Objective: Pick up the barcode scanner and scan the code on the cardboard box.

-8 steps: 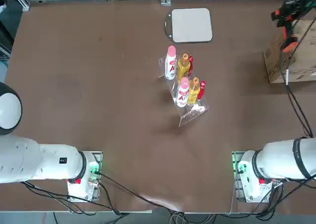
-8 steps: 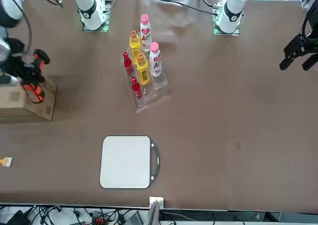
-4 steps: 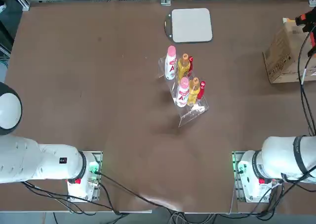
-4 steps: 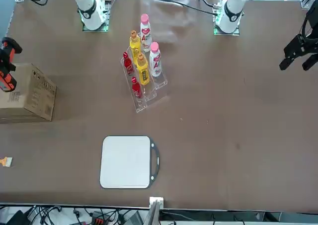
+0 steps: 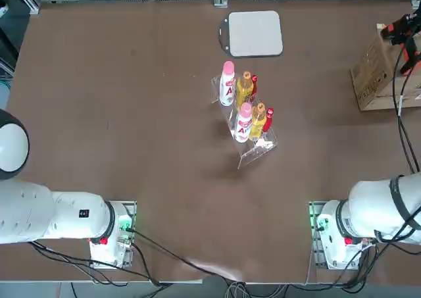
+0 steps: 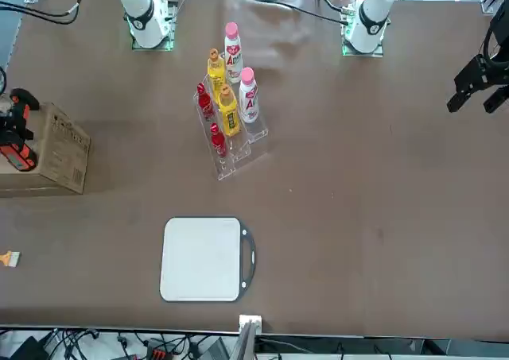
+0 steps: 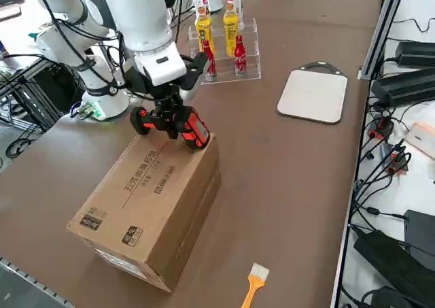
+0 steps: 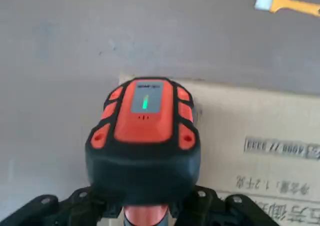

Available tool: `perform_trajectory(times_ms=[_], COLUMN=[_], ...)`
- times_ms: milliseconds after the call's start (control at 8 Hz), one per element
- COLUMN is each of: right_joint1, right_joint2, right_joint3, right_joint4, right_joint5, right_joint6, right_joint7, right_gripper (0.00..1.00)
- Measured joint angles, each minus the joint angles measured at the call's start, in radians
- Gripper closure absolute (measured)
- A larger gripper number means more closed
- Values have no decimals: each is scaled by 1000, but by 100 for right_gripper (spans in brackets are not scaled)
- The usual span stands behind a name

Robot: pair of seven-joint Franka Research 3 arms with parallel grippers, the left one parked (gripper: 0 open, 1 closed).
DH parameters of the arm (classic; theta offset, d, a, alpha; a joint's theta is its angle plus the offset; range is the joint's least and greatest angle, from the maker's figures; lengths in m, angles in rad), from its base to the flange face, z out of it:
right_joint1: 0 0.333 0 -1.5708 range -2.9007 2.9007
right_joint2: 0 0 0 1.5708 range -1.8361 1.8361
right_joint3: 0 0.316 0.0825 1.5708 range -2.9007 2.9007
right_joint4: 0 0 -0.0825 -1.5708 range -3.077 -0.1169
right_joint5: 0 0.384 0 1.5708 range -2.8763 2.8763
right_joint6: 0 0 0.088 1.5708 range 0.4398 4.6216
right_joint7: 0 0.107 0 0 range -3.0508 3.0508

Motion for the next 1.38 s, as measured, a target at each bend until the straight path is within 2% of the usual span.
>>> perform_trajectory(times_ms=[1375], right_joint1=[-27], right_joint2=[19], right_joint3=[-9], right_joint4=[29], right_joint5=[5], right_joint6=[-66], right_joint7=[-10], right_gripper=[57])
